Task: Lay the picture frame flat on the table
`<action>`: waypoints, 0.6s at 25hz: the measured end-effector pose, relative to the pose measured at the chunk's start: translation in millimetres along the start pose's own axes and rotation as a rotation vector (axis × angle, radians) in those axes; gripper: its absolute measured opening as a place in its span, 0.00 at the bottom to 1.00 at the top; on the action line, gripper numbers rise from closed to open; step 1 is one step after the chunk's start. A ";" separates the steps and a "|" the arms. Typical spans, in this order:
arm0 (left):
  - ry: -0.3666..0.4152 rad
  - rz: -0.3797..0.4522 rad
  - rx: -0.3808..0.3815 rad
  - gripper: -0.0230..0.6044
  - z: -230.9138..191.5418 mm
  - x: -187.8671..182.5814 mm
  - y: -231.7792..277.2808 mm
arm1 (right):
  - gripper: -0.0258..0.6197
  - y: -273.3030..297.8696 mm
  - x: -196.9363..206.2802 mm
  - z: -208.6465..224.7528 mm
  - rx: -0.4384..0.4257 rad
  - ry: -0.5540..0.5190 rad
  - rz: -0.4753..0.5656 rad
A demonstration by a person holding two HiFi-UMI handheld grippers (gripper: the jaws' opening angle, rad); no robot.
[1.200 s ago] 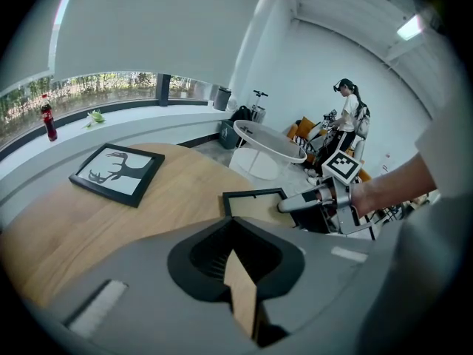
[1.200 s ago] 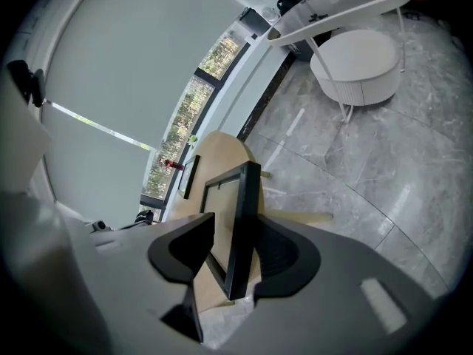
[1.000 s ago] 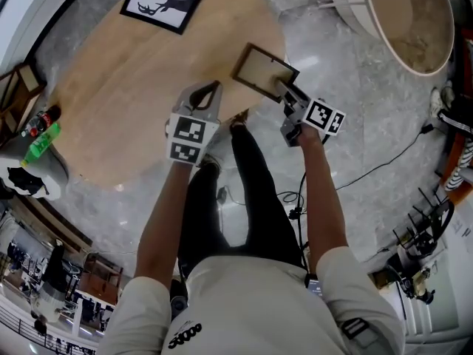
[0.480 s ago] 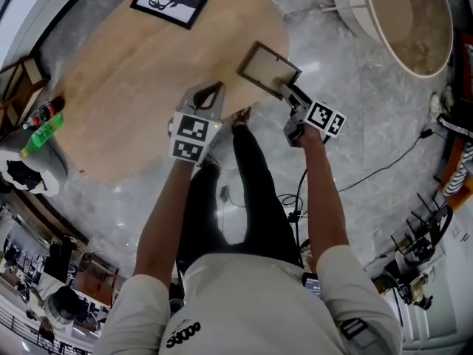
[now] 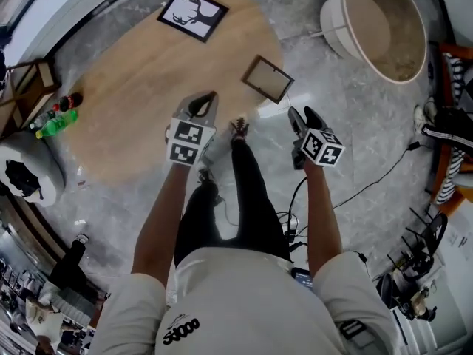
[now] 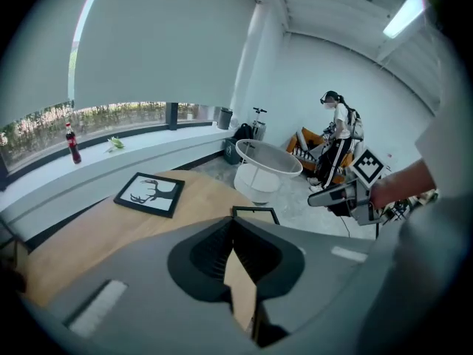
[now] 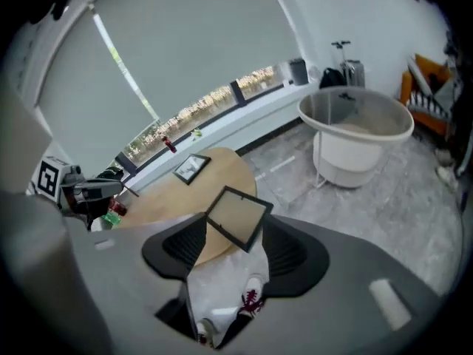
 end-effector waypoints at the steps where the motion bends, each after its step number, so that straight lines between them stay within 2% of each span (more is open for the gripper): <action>1: 0.008 0.015 -0.006 0.05 -1.8 -6.1 -11.4 | 0.41 -11.0 -11.8 -14.0 -0.005 -0.052 0.030; 5: 0.030 0.059 -0.035 0.05 -4.8 -25.7 -70.5 | 0.35 -63.6 -50.5 -76.1 -0.010 -0.189 0.147; 9: 0.058 0.141 -0.064 0.05 -6.9 -57.7 -126.9 | 0.29 -111.2 -92.6 -140.2 -0.020 -0.340 0.296; 15: 0.129 0.286 -0.116 0.05 -6.5 -107.6 -214.9 | 0.18 -192.9 -129.8 -222.1 -0.060 -0.408 0.469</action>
Point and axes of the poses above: the fingertips, and each gripper's own axes: y forward along the fingers, z to its right, x out of its underside, the point moved 10 cm from there along -y, backward along the fingers, and after that the axes turned 11 degrees about z, right-handed, at the moved point
